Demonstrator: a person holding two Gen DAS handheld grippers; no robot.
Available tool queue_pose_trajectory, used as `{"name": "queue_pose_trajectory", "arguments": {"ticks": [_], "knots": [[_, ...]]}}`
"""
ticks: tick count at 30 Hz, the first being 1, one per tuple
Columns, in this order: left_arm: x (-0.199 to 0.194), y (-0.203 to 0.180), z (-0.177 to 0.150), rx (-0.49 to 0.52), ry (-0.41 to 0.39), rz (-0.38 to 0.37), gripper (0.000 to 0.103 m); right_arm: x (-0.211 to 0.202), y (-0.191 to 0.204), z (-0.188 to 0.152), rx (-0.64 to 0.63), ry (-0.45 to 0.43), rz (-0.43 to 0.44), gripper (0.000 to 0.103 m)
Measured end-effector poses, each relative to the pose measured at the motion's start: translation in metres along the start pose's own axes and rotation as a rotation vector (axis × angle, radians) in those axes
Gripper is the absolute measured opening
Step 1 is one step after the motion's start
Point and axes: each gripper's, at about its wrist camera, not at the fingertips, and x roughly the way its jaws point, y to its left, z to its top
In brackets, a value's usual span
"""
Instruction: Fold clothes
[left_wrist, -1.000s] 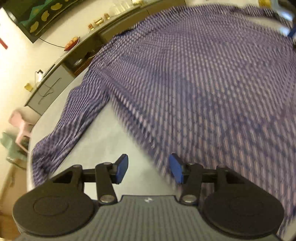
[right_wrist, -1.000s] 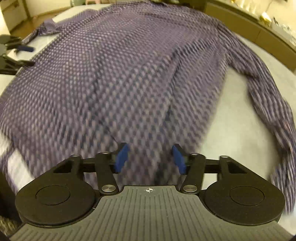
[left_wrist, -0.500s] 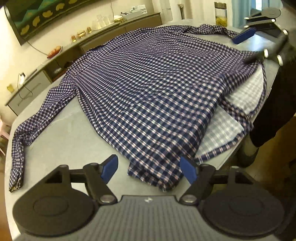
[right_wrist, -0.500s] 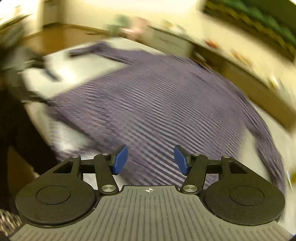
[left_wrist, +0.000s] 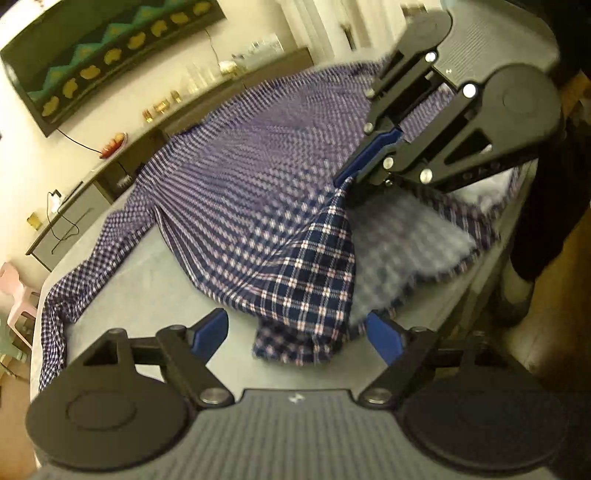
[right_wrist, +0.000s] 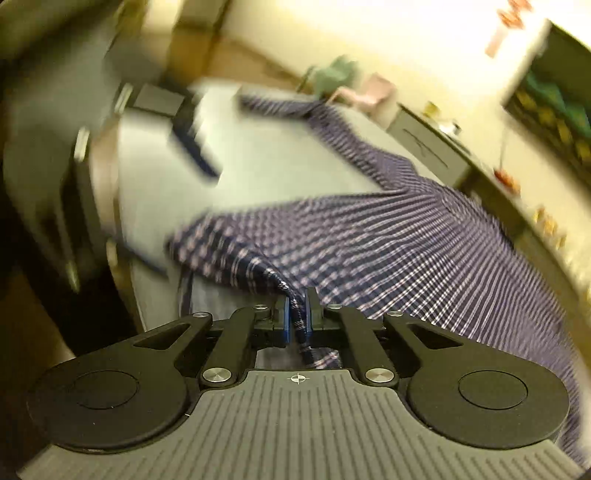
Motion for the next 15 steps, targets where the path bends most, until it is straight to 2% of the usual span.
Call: {"name": "queue_pose_trajectory", "arguments": {"ticks": [3, 6, 7, 8, 9, 10, 13, 15], "knots": [[0.008, 0.006, 0.009, -0.04, -0.008, -0.003, 0.084, -0.01, -0.026, -0.011, 0.175, -0.027, 0.079, 0.0], [0.024, 0.01, 0.014, -0.047, 0.031, 0.019, 0.08, -0.017, -0.054, -0.025, 0.405, -0.068, 0.153, 0.0], [0.028, 0.012, 0.015, -0.057, 0.053, 0.02, 0.063, -0.018, -0.062, -0.03, 0.466, -0.081, 0.179, 0.0], [0.033, 0.014, 0.017, -0.067, 0.076, 0.02, 0.034, -0.023, -0.067, -0.039, 0.516, -0.094, 0.205, 0.0], [0.031, 0.02, 0.021, -0.127, 0.098, -0.013, 0.017, -0.026, -0.071, -0.043, 0.538, -0.101, 0.217, 0.0], [0.03, 0.026, 0.024, -0.188, 0.12, -0.046, 0.004, -0.029, -0.074, -0.048, 0.56, -0.109, 0.23, 0.0], [-0.008, 0.069, 0.028, -0.642, 0.013, -0.333, 0.002, -0.041, -0.078, -0.066, 0.592, -0.134, 0.251, 0.0], [-0.011, 0.093, 0.013, -0.896, 0.041, -0.381, 0.002, -0.047, -0.081, -0.078, 0.613, -0.149, 0.268, 0.009]]}}
